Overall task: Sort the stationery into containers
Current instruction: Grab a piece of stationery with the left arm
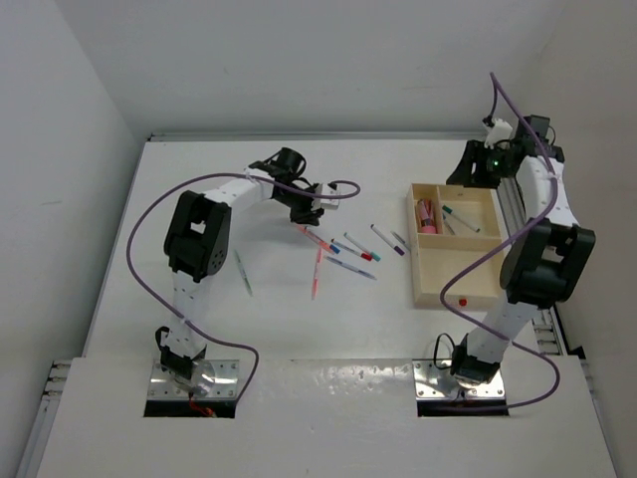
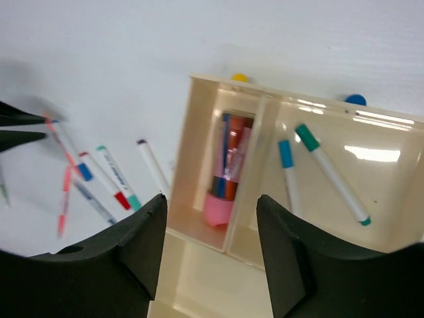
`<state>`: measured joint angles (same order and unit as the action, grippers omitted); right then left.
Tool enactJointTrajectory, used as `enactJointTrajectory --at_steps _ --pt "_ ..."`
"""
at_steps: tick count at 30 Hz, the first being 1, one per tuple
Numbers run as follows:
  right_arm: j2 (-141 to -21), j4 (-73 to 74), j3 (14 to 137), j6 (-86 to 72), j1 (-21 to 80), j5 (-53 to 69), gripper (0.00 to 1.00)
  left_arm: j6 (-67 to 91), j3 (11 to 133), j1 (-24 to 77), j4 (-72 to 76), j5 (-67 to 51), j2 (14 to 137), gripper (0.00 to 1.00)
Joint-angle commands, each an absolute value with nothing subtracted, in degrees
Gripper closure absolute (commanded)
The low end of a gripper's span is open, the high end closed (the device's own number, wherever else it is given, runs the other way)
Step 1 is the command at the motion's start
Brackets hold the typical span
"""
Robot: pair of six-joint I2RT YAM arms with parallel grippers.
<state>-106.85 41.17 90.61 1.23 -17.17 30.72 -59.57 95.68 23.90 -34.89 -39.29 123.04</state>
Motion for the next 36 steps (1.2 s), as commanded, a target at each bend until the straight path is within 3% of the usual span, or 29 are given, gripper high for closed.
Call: enactJointTrajectory --at_steps 1,17,36 --pt "-102.4 41.7 90.0 -3.4 -17.7 37.2 0.44 -68.1 99.6 24.6 -40.7 -44.3 124.9 0.67" --pt "-102.2 45.7 91.2 -3.9 -19.9 40.9 0.44 -72.9 96.3 25.8 -43.9 -44.3 125.8 0.66" --pt "-103.4 46.0 89.7 -5.1 -20.5 43.3 0.44 -72.5 101.0 25.8 -44.6 -44.6 129.3 0.67"
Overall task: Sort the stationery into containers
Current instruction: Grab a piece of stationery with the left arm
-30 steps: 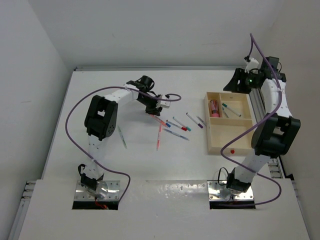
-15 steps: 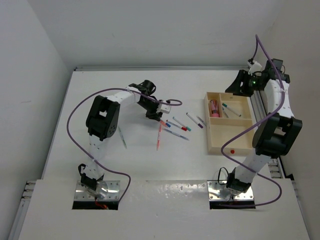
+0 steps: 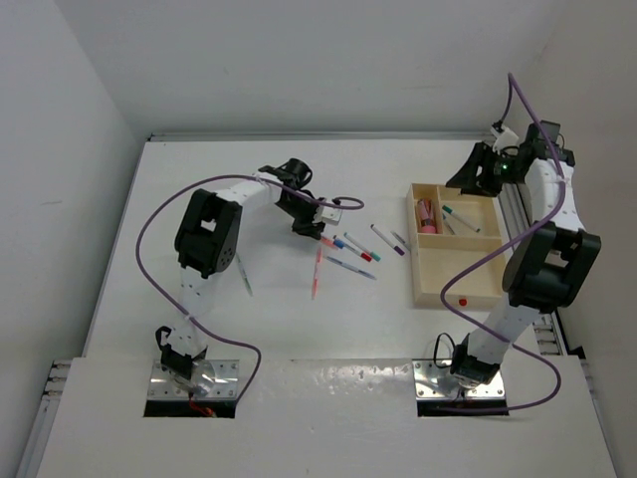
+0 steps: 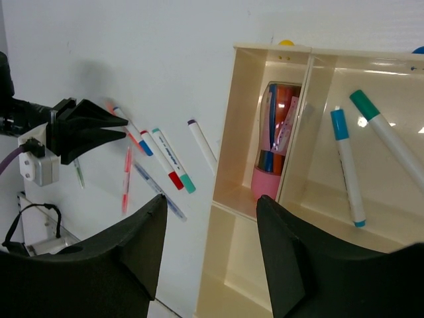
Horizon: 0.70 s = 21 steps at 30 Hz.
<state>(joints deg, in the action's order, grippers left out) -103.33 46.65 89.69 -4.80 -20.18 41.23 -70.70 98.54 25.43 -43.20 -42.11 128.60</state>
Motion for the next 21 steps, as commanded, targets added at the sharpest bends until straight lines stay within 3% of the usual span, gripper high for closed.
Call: enactJointTrajectory --at_steps 1,7,21 --pt "-103.4 46.0 89.7 -5.0 -20.5 43.4 0.44 -71.9 101.7 25.8 -44.7 -45.2 129.4 0.67" --pt "-103.5 46.4 89.4 -4.5 -20.5 43.7 0.44 -70.4 104.1 25.8 -44.9 -46.6 129.4 0.56" --pt "-104.8 47.8 89.6 -2.7 -20.5 44.1 0.44 -72.5 105.5 25.9 -48.3 -45.9 131.5 0.58"
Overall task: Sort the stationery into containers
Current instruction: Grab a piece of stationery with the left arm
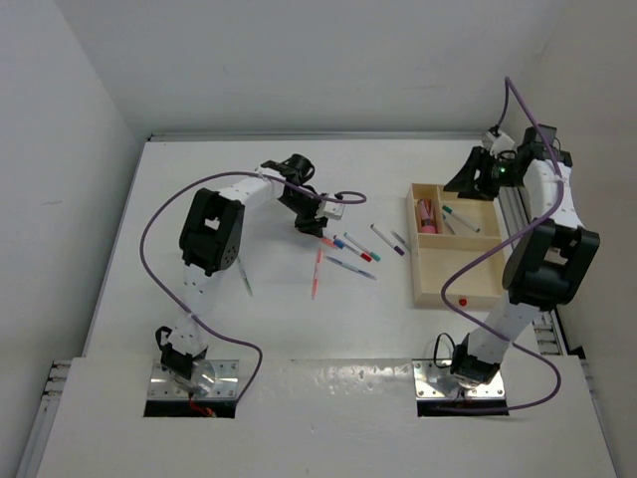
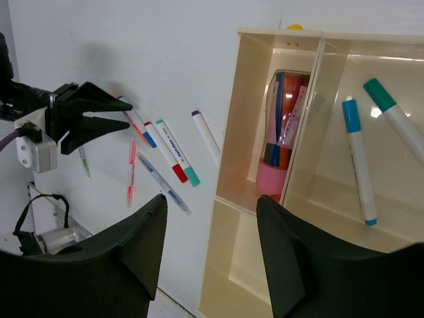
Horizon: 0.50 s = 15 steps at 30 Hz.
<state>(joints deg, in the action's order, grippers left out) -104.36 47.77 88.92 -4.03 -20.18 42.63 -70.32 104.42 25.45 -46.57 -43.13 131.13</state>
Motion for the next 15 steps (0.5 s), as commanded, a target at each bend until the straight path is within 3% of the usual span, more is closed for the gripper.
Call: enactJointTrajectory --at_steps 1,15 --pt "-104.9 47.8 89.6 -2.8 -20.5 44.1 0.44 -72.5 105.3 25.9 -48.3 -45.9 131.5 0.58" --pt "-105.0 47.7 89.2 -3.0 -20.5 44.2 0.44 -69.7 105.7 26.1 -46.8 -44.7 133.2 0.63"
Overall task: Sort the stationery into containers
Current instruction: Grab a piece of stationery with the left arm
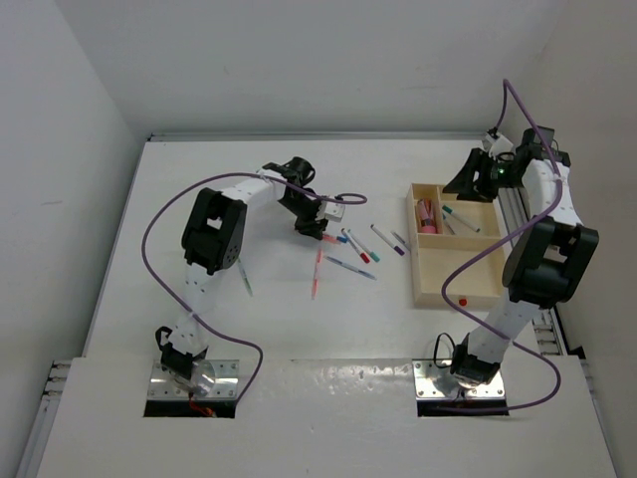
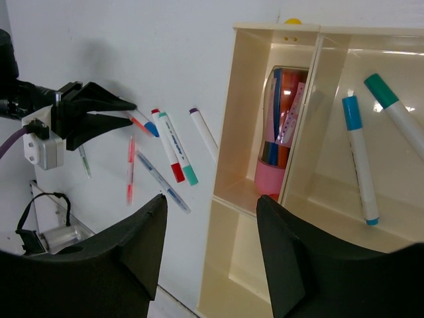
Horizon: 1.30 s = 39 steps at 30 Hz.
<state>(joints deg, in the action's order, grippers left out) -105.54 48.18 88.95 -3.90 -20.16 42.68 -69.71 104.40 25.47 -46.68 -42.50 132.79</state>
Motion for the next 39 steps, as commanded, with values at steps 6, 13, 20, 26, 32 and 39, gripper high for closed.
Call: enactJointTrajectory --at_steps 6,13,20,26,32,39 --pt "-105.1 47.8 89.3 -2.9 -20.5 44.4 0.44 -70.8 109.7 25.8 -50.5 -47.1 134.3 0.59" --pt "-105.3 48.2 89.1 -2.7 -20.5 44.7 0.44 -69.5 110.8 25.4 -50.4 -48.3 133.3 0.51" --pt "-105.2 48.3 88.9 -2.6 -20.4 45.0 0.44 -68.0 112.1 25.4 -49.3 -48.0 134.3 0.52" --pt "-105.2 48.8 88.9 -1.9 -20.4 44.8 0.44 -67.9 112.1 25.3 -49.2 -47.4 135.3 0.53" --pt "-105.5 49.0 89.0 -2.0 -20.4 44.8 0.44 -67.9 111.9 25.3 -49.0 -46.7 135.7 0.53" --pt "-105.5 48.9 88.7 -1.8 -20.4 44.7 0.44 -64.6 110.9 25.4 -45.9 -44.2 136.0 0.58"
